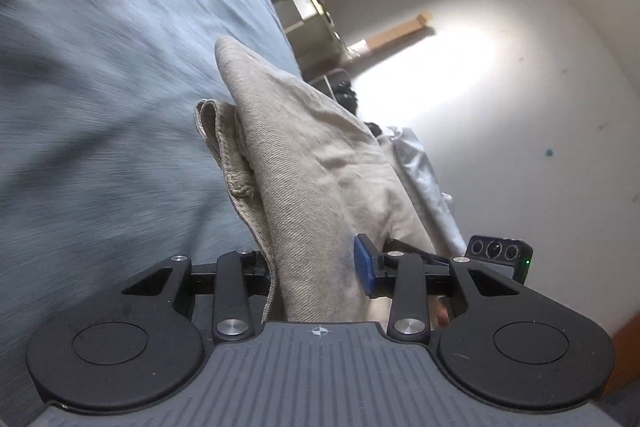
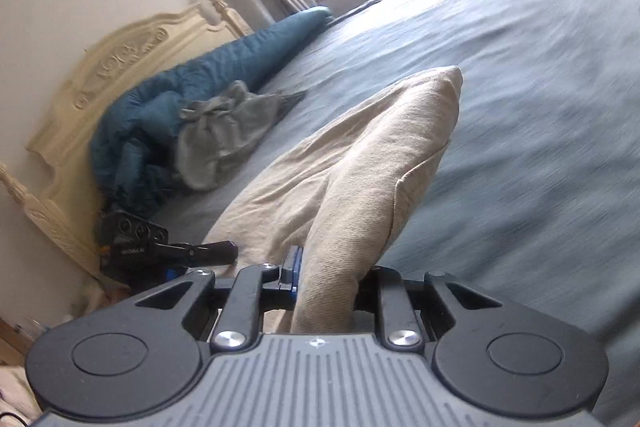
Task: Fold clothes
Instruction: 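Grasp the folded beige fabric with the left gripper while the right gripper grasps it too, then carry the folded beige fabric with both grippers beside the clothes stack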
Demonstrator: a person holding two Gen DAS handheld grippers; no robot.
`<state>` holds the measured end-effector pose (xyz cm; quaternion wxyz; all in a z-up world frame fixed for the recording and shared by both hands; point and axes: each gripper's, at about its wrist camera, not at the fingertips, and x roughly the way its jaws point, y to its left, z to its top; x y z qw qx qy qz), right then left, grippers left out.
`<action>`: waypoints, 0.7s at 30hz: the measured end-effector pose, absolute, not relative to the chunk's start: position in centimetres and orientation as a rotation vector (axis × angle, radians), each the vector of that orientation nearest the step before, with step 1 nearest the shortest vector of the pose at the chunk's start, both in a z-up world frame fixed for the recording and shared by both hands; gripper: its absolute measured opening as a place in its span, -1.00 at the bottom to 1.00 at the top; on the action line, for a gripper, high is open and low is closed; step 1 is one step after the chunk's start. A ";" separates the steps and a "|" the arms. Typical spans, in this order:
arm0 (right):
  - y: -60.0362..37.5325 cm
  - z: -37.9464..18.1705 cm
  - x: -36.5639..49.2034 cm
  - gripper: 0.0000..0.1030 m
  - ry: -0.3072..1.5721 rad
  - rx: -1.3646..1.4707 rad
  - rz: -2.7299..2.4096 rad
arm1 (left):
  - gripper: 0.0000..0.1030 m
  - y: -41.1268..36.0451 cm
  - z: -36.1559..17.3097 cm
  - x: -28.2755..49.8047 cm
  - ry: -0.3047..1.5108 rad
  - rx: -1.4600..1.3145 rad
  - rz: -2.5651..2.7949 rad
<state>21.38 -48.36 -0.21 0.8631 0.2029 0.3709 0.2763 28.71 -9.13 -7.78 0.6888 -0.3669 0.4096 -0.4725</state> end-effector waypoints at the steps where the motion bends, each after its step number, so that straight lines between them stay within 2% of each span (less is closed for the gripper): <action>1: -49.6 0.2 21.9 -0.59 0.786 0.398 0.571 | -0.30 -10.6 -8.1 29.4 0.927 -0.829 -1.072; 7: -55.5 1.5 25.1 -0.54 0.824 0.217 0.507 | -0.30 -17.7 -9.5 33.0 0.972 -0.852 -1.131; 9: -56.4 1.2 26.0 -0.45 0.850 0.140 0.460 | -0.30 -19.5 -10.1 33.4 0.980 -0.813 -1.137; 13: -57.0 -2.2 28.0 -0.10 0.958 0.016 0.277 | -0.30 -21.9 -12.3 33.1 1.036 -0.698 -1.125; 16: -57.4 -4.6 28.3 0.14 1.010 0.079 0.175 | -0.26 -21.6 -12.4 33.0 1.032 -0.691 -1.136; 21: -57.8 -2.8 25.6 0.21 0.902 0.084 0.071 | -0.15 -19.3 -11.2 32.8 1.030 -0.670 -1.110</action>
